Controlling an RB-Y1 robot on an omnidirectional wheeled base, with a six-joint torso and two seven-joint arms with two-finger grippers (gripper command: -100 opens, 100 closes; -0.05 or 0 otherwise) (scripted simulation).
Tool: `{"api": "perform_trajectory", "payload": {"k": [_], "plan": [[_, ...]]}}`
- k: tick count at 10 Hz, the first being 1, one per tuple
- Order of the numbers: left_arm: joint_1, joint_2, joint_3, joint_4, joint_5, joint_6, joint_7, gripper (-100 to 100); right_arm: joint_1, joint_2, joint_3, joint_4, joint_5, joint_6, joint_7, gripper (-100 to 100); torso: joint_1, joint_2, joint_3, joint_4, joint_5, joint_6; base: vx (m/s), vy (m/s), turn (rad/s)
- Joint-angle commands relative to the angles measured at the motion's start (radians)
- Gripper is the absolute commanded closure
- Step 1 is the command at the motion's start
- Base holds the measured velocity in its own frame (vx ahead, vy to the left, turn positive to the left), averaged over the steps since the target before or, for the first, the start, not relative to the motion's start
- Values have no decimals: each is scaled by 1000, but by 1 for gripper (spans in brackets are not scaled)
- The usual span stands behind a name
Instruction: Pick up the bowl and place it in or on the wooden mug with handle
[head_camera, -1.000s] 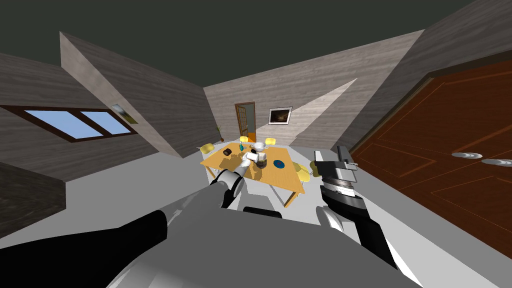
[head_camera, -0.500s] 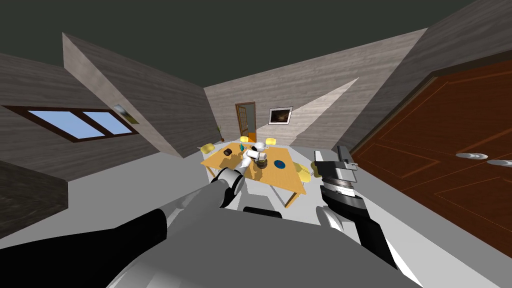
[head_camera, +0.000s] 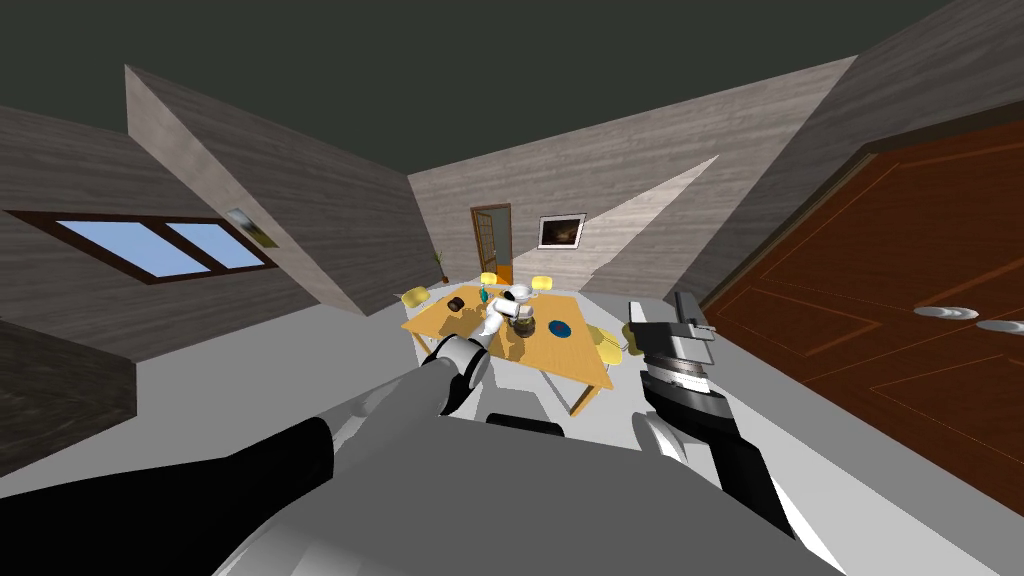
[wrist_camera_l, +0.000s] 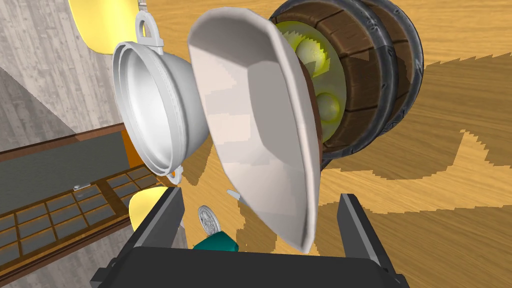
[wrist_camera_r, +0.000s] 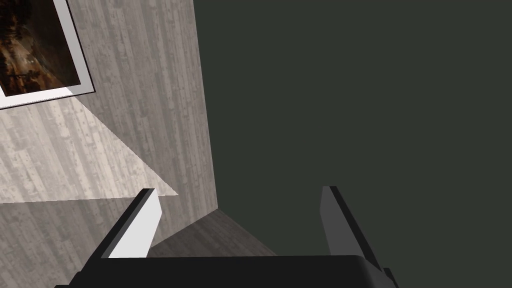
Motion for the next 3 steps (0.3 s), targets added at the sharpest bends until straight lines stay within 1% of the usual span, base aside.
{"api": "perform_trajectory", "payload": {"k": [1, 3], "plan": [[0, 0, 0, 0, 0, 0, 0, 0, 0, 0, 0, 0, 0, 0, 0, 0, 0, 0, 0, 0, 0, 0, 0, 0, 0], [0, 0, 0, 0, 0, 0, 0, 0, 0, 0, 0, 0, 0, 0, 0, 0, 0, 0, 0, 0, 0, 0, 0, 0, 0]]}}
